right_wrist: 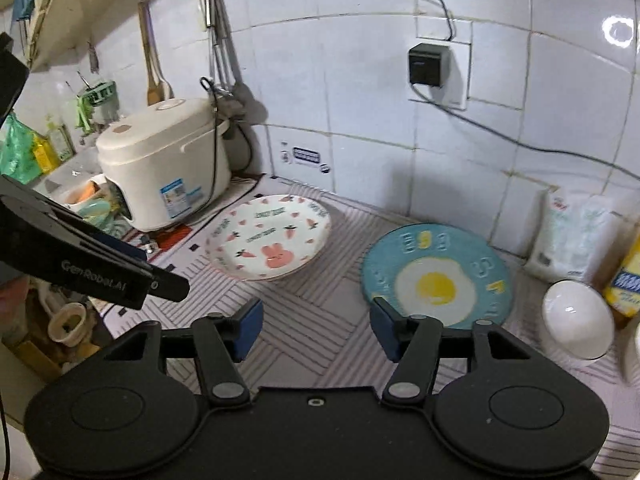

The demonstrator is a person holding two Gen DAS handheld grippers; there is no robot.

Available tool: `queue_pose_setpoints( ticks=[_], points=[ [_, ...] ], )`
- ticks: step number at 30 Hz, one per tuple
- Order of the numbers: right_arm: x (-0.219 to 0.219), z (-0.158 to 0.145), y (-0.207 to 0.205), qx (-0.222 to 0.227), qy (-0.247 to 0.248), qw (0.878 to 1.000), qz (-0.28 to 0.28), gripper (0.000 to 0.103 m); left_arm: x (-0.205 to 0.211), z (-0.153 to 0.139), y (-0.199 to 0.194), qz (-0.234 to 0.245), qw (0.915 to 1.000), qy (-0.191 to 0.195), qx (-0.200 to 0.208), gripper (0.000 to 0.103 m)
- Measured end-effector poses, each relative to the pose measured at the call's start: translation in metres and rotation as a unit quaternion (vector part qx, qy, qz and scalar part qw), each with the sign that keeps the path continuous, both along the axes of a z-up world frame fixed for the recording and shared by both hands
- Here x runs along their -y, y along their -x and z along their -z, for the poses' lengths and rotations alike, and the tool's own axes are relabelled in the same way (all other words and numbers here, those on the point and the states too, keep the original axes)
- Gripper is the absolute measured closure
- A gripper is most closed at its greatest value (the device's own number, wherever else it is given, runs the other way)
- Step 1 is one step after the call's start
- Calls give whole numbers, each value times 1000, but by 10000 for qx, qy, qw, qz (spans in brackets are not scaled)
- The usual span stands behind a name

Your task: Organize plates and bowls

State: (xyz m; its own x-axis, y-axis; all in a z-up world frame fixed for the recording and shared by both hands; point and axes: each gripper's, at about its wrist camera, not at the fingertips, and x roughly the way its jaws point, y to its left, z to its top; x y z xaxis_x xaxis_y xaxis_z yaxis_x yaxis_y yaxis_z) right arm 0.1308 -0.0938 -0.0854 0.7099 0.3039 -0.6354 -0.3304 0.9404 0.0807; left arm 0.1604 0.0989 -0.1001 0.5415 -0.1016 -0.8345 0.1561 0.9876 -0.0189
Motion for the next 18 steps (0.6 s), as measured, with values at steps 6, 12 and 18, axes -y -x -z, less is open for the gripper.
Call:
queue_pose_setpoints(
  ticks=[6, 12, 18],
  points=[
    [-20, 12, 1, 180, -41, 9995, -272, 37, -22, 9, -2, -269, 9993, -77, 242, 24],
    [-40, 18, -10, 559, -64, 9972, -502, 35, -49, 16, -20, -659, 9955, -125, 665, 8],
    [-53, 41, -50, 1087, -333, 9933, -197, 11, -73, 40, -62, -894, 9915, -244, 913, 8]
  ],
)
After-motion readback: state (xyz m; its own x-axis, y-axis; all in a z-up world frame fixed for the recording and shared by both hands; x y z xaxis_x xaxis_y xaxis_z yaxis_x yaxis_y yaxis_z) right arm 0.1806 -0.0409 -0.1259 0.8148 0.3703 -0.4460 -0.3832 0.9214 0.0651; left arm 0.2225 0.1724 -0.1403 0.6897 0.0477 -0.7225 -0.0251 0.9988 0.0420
